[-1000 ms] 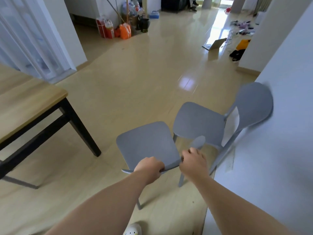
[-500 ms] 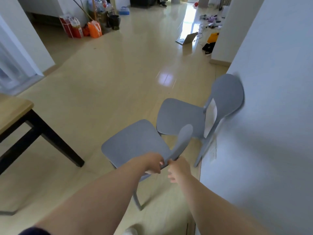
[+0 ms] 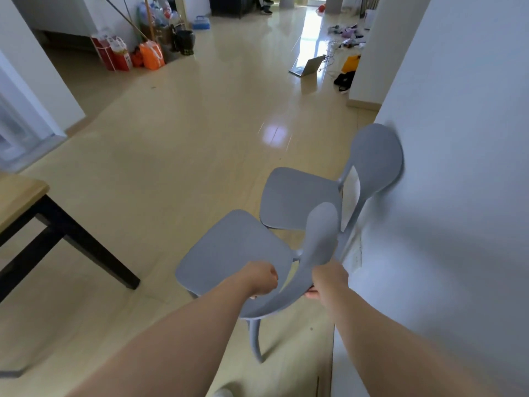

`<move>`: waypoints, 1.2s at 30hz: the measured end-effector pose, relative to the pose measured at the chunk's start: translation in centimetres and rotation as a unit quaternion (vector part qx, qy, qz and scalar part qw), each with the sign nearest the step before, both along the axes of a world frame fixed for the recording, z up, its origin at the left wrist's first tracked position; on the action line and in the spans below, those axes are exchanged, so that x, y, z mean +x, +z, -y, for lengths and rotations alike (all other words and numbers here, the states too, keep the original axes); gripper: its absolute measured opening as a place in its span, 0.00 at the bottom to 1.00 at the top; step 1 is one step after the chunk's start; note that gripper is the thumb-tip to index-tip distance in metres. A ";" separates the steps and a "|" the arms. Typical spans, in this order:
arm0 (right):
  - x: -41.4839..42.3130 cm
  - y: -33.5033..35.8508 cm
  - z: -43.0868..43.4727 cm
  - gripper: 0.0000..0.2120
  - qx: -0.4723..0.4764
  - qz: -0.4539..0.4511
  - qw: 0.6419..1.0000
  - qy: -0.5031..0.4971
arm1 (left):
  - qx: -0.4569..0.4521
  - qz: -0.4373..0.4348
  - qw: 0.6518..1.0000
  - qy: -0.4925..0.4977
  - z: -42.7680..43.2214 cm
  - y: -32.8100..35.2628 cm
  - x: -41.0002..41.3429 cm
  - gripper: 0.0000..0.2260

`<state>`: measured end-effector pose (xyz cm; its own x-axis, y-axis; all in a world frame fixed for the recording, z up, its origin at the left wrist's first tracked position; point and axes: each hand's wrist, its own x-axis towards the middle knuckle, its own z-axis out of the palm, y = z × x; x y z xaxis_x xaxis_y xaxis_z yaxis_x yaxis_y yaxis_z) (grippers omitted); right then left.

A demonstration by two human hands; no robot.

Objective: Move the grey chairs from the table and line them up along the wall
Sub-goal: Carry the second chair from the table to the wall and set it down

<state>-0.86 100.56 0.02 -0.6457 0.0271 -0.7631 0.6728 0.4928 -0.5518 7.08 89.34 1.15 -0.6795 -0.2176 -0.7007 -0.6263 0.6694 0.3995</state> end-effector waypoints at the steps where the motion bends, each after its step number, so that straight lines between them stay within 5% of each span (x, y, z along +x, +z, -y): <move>1: -0.3 0.1 -1.0 0.07 0.026 -0.017 1.000 0.002 | 0.004 0.004 1.000 -0.001 -0.5 0.0 -0.3 0.08; 4: -0.8 -0.1 -3.7 0.03 0.091 -0.074 0.993 0.024 | 0.010 -0.001 1.000 -0.012 -2.2 0.4 -1.3 0.08; 8: -0.8 -0.8 -6.9 0.14 0.142 -0.143 0.979 0.023 | -0.019 0.002 0.998 -0.055 -4.1 0.8 -2.7 0.18; 15: 0.3 -0.4 -7.3 0.11 0.029 -0.030 0.999 0.000 | -0.060 0.007 0.991 -0.115 -6.0 0.1 -2.1 0.20; 20: 1.3 -1.4 -7.5 0.11 0.119 -0.131 0.984 0.036 | -0.056 0.008 0.992 -0.114 -5.7 0.0 -1.5 0.19; 36: -0.2 -1.5 -15.8 0.15 0.267 -0.192 0.945 0.002 | -0.059 -0.016 0.994 -0.093 -6.6 0.0 -1.9 0.18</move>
